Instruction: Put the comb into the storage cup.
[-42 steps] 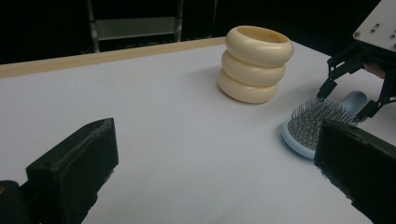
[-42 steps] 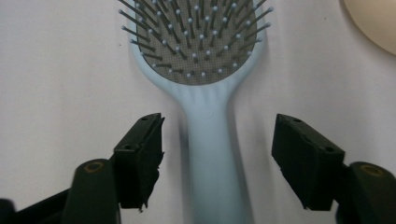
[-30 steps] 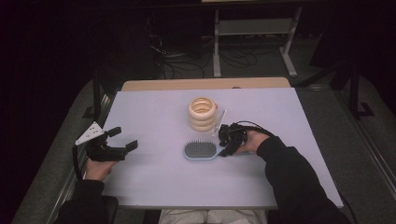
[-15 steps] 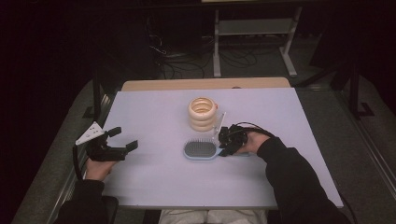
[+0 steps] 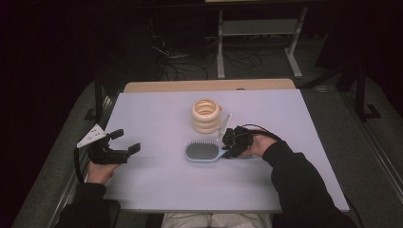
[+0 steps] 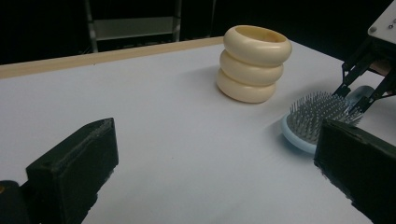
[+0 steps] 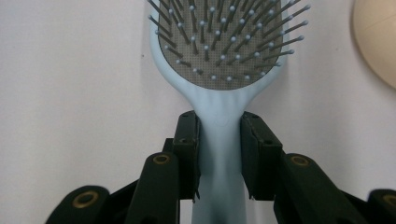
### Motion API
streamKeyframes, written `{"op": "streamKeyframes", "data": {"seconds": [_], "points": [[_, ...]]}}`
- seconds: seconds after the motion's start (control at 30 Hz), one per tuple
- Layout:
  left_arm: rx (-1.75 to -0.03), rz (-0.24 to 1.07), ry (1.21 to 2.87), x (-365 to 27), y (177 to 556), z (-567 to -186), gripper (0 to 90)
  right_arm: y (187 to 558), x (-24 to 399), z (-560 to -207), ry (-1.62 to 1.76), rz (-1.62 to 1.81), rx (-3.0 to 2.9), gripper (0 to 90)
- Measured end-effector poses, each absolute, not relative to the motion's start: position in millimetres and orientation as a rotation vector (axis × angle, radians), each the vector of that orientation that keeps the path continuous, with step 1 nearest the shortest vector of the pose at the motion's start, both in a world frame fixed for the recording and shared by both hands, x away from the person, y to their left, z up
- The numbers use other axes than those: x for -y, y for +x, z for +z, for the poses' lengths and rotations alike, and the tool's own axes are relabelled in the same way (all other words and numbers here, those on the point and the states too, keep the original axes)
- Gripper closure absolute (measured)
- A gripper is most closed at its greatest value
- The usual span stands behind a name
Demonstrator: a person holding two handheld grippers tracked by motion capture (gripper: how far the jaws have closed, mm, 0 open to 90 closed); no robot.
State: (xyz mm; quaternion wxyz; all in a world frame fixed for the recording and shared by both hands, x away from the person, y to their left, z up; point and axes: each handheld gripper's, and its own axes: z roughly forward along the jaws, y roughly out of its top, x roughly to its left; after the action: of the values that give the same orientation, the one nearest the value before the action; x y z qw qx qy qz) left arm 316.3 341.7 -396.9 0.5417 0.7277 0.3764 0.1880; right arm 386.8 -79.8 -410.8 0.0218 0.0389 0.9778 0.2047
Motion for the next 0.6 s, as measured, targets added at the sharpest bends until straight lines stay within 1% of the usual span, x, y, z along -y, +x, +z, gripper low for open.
{"op": "streamKeyframes", "data": {"seconds": [0.4, 0.6], "points": [[-0.895, 0.447, 1.729, -342, 316, -397, 0.0, 383, 86, -396, 0.134, 0.668, -2.983, 68.1], [-0.897, 0.443, 1.727, -341, 317, -397, 0.0, 380, 91, -382, 0.15, 0.694, -2.948, 68.2]]}}
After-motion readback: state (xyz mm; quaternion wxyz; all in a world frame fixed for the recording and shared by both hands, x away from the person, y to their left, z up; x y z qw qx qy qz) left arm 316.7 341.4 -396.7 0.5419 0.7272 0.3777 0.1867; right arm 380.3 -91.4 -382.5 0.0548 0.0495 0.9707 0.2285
